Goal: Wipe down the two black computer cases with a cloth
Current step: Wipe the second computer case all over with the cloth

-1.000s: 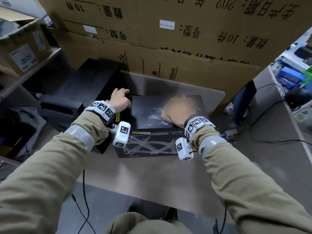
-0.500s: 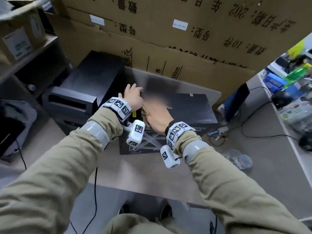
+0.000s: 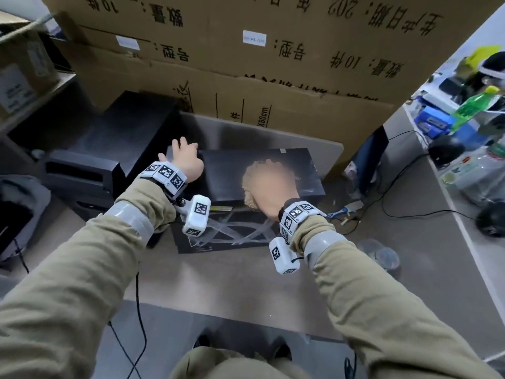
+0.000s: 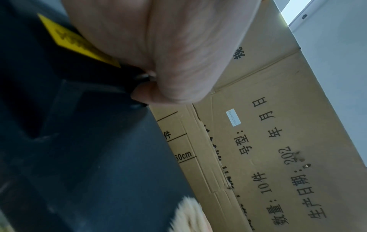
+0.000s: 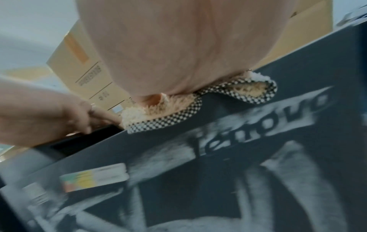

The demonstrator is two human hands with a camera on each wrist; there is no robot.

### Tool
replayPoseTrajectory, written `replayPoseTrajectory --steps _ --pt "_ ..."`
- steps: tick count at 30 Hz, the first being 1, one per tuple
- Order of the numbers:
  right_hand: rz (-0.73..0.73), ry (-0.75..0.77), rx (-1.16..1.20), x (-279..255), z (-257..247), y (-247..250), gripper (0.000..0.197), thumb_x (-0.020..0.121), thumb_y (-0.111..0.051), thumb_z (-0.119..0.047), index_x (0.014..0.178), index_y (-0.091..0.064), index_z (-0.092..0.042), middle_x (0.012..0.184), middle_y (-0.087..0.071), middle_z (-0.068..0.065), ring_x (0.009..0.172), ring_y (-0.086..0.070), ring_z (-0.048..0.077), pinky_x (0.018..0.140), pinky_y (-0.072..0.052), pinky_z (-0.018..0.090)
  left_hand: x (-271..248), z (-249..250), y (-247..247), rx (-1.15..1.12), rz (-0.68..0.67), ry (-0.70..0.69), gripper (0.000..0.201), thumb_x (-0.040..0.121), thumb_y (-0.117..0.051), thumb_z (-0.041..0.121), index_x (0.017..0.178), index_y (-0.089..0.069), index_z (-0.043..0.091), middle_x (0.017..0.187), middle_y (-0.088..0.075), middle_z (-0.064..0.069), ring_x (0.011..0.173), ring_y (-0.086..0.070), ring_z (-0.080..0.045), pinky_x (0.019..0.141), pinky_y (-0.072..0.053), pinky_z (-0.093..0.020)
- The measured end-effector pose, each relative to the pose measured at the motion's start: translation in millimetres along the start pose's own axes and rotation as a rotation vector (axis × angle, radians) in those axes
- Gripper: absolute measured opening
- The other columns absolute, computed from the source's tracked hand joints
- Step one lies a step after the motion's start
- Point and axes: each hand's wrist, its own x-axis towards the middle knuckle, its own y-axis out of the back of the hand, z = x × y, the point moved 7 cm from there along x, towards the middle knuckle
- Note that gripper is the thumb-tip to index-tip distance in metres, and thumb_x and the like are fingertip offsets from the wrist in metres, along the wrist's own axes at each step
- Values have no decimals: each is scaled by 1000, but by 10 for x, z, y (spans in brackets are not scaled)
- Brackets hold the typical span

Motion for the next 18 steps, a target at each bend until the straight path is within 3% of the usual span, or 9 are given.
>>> replayPoseTrajectory --steps 5,8,10,13,18 --pt "40 -125 31 -154 873 182 69 100 -29 -43 160 -7 -17 169 6 7 155 6 26 125 -1 47 -8 33 -148 36 56 102 57 94 -43 11 149 -38 26 166 -5 -1 154 4 -21 118 -3 -61" --pt "20 -161 160 -179 1099 193 69 102 -31 -42 159 -4 -16 168 8 11 154 1 31 125 -8 47 -48 -5 -199 73 152 224 76 87 -53 21 156 -22 26 164 -7 -6 152 -1 -24 118 -13 -59" --pt "22 -192 216 -164 1149 178 68 102 -31 -42 159 -5 -17 167 1 11 150 -14 36 121 -21 48 -81 -61 -194 23 190 287 83 88 -57 18 159 -13 18 163 -9 -13 151 -4 -29 121 -12 -51" --pt "36 -252 227 -89 1169 160 69 103 -31 -46 159 -4 -15 161 -13 15 140 -32 39 110 -33 49 -129 -90 -186 13 191 311 79 91 -57 11 158 -15 11 163 -10 -16 151 -7 -32 122 -11 -47" --pt "37 -342 246 116 1236 156 81 99 -36 -54 158 2 -14 157 -21 19 138 -33 39 109 -32 50 -112 -136 -181 22 148 271 81 86 -66 9 154 -23 8 160 -17 -15 148 -14 -32 117 -21 -50"
